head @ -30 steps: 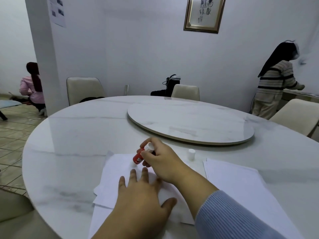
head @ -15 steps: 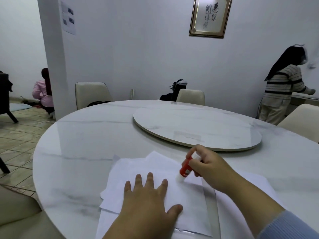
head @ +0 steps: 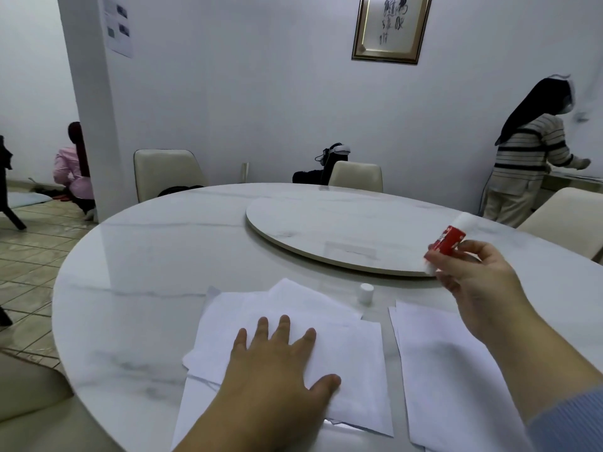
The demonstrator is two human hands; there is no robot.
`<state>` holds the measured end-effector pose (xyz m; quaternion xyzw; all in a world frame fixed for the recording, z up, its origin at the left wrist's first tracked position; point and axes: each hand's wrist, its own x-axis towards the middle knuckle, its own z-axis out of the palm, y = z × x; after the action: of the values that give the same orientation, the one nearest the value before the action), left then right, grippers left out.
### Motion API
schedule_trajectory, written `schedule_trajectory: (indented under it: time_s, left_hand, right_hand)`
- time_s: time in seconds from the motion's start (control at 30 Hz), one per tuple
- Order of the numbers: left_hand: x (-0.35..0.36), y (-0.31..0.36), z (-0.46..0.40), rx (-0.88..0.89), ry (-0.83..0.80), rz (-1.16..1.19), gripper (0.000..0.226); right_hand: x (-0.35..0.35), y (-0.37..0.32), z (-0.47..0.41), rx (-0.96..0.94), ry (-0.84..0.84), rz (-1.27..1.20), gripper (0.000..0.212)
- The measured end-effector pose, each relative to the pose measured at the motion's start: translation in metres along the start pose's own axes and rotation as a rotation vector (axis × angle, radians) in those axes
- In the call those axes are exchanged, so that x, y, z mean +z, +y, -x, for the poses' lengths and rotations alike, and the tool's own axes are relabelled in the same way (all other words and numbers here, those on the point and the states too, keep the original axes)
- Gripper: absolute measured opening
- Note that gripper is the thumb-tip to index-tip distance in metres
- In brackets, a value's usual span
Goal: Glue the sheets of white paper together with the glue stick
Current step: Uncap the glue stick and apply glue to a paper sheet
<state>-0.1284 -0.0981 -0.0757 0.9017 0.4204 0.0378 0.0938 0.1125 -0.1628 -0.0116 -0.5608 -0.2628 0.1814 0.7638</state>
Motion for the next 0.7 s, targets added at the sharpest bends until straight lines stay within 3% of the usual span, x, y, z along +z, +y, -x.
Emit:
schedule_trajectory:
  time_s: [0.17,0.33,0.53,0.7]
  left_hand:
    - [0.002,0.003,-0.001,0.0,0.025,0.019,0.073]
    - [0.003,0.0,-0.003,-0.009,0.035,0.027,0.073]
    - [0.002,-0.002,-0.004,-0.012,0.042,0.03,0.073]
    - [0.002,-0.002,-0.004,-0.011,0.038,0.024,0.073]
  right_hand:
    - [0.015,0.031,-0.015,0.033,0.036,0.429,0.05]
    - [0.034,0.049,-0.024,-0.032,-0.017,0.706,0.043]
    - [0.039,0.059,-0.035,-0.004,-0.074,0.808,0.04]
    - [0.023,0.047,-0.037,0.057,-0.049,0.843,0.06]
